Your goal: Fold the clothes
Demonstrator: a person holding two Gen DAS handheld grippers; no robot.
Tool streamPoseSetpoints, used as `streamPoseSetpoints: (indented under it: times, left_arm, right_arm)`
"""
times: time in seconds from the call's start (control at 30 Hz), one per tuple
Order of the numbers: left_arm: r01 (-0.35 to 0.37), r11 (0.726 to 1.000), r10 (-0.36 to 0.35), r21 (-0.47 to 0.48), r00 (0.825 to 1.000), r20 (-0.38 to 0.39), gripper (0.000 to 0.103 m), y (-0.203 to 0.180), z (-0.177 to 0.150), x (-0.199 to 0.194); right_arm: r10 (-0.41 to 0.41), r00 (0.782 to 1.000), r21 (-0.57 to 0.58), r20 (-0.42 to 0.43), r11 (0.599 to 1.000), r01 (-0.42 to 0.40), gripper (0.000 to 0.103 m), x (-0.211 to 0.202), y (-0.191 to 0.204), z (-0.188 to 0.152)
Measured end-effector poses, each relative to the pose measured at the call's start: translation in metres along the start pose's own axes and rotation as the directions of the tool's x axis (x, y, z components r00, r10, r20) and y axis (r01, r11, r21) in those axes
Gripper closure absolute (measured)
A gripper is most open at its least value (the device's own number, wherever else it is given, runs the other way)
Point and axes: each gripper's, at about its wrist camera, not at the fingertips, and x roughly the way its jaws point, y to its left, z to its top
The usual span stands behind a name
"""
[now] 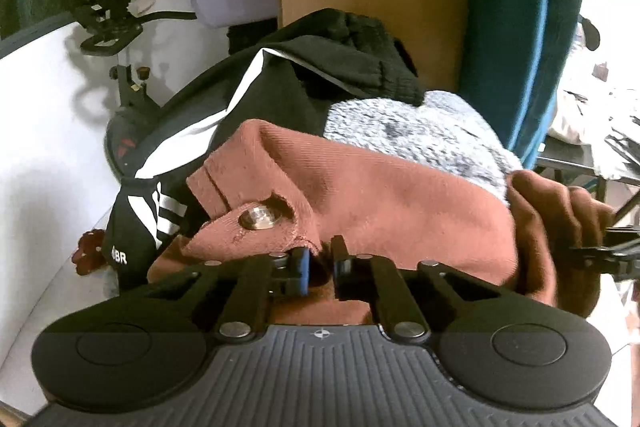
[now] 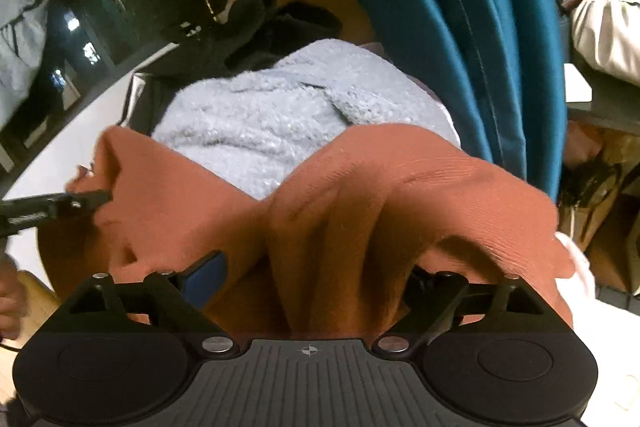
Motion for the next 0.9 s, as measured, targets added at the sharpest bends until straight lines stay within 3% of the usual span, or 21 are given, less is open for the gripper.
streamPoseSetpoints:
  times: [0.07,0.1,0.17,0.23,0.3,0.4,0.47,0.6,0.77,0.9]
  left_arm:
    - [0.016,1.0,-0.016,0.017,1.0,0.01,0.094,-0.002,0.0,-0.009]
    - [0.025,0.999,-0.026,0.029,0.999,0.019,0.095,-0.005,0.0,-0.014]
    - [0.054,0.997,-0.056,0.052,0.998,0.041,0.096,-0.01,0.002,-0.024]
    - [0.09,0.993,-0.094,0.072,0.994,0.055,0.096,-0.015,0.002,-0.032]
    - [0.091,0.993,-0.095,0.075,0.994,0.054,0.096,-0.018,0.002,-0.032]
    - [0.06,0.996,-0.062,0.063,0.997,0.038,0.096,-0.018,0.002,-0.024]
    - [0.049,0.999,-0.05,0.024,0.998,0.037,0.096,-0.012,0.004,-0.021]
    - [0.046,0.998,-0.041,-0.049,0.993,0.114,0.096,0.002,0.017,-0.034]
    - [0.08,0.991,-0.055,-0.103,0.971,0.231,0.096,0.01,0.038,-0.057]
    - [0.093,0.99,-0.065,-0.106,0.968,0.243,0.096,0.012,0.045,-0.045]
  right_arm:
    - [-0.039,0.999,0.042,0.003,0.998,0.039,0.022,0.003,-0.009,-0.001]
    - [-0.066,0.998,0.041,-0.008,0.997,0.066,0.036,0.006,-0.012,-0.002]
    - [-0.085,0.996,-0.018,-0.034,0.996,0.084,0.041,0.012,-0.014,-0.005]
    - [-0.087,0.995,-0.084,-0.055,0.993,0.082,0.069,0.017,-0.008,-0.006]
    - [-0.118,0.992,-0.147,-0.049,0.983,0.11,0.078,0.017,0.005,-0.004]
    - [-0.125,0.992,-0.18,-0.003,0.976,0.122,0.081,0.005,0.023,0.005]
    - [-0.086,0.995,-0.188,0.05,0.978,0.094,0.082,-0.01,0.033,0.014]
    - [0.007,0.988,-0.234,0.154,0.972,0.03,0.083,-0.033,0.055,0.036]
    - [0.157,0.956,-0.309,0.25,0.948,-0.074,0.083,-0.041,0.091,0.064]
    - [0.143,0.97,-0.417,0.196,0.908,-0.049,0.083,0.002,0.111,0.067]
